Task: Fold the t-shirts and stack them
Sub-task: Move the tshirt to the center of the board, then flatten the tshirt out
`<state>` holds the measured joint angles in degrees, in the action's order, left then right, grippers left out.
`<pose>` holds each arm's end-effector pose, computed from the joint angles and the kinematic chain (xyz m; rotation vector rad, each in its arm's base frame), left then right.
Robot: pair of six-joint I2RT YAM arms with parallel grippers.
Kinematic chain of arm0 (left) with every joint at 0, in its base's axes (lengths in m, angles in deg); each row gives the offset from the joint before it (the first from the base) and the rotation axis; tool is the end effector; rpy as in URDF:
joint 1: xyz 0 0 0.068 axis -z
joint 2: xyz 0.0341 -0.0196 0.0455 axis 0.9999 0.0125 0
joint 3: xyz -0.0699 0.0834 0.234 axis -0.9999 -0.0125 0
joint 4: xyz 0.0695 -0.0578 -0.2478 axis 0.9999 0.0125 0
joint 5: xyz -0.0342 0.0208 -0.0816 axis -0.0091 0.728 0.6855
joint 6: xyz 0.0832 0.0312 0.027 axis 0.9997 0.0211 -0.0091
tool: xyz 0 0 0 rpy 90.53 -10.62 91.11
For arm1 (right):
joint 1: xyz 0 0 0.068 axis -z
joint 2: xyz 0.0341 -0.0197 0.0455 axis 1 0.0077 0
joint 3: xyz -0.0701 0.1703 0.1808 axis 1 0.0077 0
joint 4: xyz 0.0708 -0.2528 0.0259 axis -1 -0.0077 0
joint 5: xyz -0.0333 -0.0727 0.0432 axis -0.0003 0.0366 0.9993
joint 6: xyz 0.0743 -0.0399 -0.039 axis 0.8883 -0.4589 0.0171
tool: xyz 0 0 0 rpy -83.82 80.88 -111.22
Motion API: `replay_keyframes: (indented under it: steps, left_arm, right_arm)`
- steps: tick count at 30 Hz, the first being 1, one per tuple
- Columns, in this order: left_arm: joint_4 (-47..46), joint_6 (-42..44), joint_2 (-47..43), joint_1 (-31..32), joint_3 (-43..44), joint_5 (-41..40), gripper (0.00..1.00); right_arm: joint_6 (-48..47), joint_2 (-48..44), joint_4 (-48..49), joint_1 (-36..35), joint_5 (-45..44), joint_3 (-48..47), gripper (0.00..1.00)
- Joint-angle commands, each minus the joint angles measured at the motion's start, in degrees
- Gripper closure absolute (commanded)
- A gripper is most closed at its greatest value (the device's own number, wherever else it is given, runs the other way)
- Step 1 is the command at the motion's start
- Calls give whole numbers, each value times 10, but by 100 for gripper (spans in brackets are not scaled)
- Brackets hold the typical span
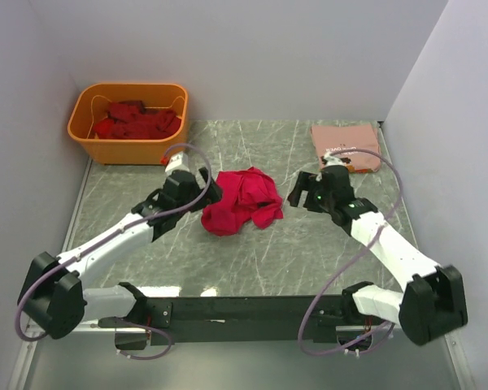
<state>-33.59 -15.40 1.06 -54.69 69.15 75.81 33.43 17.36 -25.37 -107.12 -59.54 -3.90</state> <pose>0.2778 -0.1681 0.2297 -0.3951 2.1298 -0.6060 0.2748 0.0912 0.2091 0.1436 2.2479 0.4700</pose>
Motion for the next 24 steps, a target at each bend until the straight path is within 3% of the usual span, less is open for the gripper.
replay_keyframes:
  steps: [1, 5, 9, 12, 18, 21, 22, 24]
  left_arm:
    - [9, -31, -42, 2, -70, -1, 1]
    - [-33, -31, -66, 2, -117, 31, 1]
    - [-50, 13, -42, 1, -76, 12, 1]
    - [-67, 35, 15, 0, -39, -34, 1]
    - [-71, 59, 157, -19, 55, 0, 1]
    - [-87, 64, 195, -20, 78, 25, 1]
    - [-89, 65, 209, -21, 82, 30, 1]
    - [-84, 66, 222, -22, 96, 41, 1]
  right_arm:
    - [-24, 43, -16, -46, -38, -53, 9]
    - [-46, 97, -19, -101, -40, -96, 10]
    - [-66, 129, 12, -125, 54, -133, 10]
    - [-64, 168, 14, -126, 67, -164, 11]
    - [-73, 270, 2, -125, 47, -230, 15]
    - [-77, 318, -9, -126, 49, -262, 26]
    - [-76, 328, -12, -127, 53, -269, 46]
    - [-66, 343, -12, -126, 49, -275, 75]
